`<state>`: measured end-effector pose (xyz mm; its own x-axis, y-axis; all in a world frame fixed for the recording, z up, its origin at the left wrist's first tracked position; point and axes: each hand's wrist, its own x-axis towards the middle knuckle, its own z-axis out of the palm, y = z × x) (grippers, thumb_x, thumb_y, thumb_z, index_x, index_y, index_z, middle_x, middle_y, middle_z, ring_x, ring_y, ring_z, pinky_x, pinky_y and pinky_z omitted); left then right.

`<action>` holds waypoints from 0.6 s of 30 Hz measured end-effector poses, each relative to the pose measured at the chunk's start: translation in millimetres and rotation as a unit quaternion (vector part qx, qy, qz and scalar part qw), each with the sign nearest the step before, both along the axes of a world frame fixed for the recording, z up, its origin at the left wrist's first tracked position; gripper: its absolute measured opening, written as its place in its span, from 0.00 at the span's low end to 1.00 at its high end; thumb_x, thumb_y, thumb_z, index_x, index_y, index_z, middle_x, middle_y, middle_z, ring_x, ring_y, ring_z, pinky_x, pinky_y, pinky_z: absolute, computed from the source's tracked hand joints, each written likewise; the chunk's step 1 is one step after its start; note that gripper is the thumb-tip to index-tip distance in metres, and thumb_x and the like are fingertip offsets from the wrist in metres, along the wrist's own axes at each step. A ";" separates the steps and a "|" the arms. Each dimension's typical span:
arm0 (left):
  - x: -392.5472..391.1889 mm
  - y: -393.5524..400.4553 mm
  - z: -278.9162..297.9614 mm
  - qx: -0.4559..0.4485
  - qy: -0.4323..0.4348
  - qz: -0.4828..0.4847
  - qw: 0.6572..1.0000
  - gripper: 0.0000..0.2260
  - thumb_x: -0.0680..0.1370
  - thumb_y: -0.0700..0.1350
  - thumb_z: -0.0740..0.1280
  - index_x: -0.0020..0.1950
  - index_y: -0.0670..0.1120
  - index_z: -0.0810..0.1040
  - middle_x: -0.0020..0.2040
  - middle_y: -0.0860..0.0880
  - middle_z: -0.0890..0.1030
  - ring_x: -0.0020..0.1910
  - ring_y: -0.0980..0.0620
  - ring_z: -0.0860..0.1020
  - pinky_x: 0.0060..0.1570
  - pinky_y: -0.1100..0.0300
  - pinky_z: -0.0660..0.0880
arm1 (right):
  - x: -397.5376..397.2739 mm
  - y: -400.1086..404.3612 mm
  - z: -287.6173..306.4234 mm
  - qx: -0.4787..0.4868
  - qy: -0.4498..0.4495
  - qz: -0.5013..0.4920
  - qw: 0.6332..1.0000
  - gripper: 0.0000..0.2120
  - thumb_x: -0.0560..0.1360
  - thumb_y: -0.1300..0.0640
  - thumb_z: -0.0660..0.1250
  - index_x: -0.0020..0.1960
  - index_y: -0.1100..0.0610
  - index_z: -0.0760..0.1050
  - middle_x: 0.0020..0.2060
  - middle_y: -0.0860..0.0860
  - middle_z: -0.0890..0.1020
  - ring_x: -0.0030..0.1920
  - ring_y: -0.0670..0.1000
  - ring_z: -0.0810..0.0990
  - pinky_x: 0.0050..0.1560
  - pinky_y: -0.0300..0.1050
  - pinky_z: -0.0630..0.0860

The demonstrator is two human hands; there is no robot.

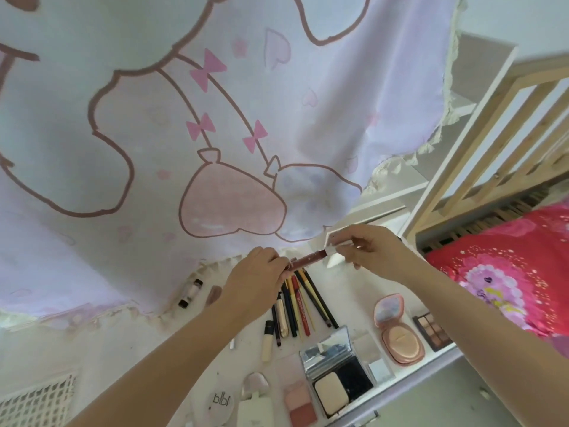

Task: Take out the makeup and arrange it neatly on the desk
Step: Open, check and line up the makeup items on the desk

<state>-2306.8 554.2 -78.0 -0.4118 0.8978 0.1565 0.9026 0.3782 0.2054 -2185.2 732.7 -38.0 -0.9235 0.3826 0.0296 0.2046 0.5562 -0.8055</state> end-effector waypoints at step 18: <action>51.0 185.9 -103.0 -0.059 -0.257 0.061 0.963 0.09 0.78 0.43 0.58 0.51 0.40 0.75 0.50 0.43 0.77 0.47 0.46 0.76 0.44 0.57 0.70 | 17.5 122.0 -57.7 0.217 -0.138 0.007 0.966 0.10 0.73 0.62 0.63 0.53 0.62 0.77 0.45 0.56 0.80 0.47 0.54 0.76 0.46 0.37 0.66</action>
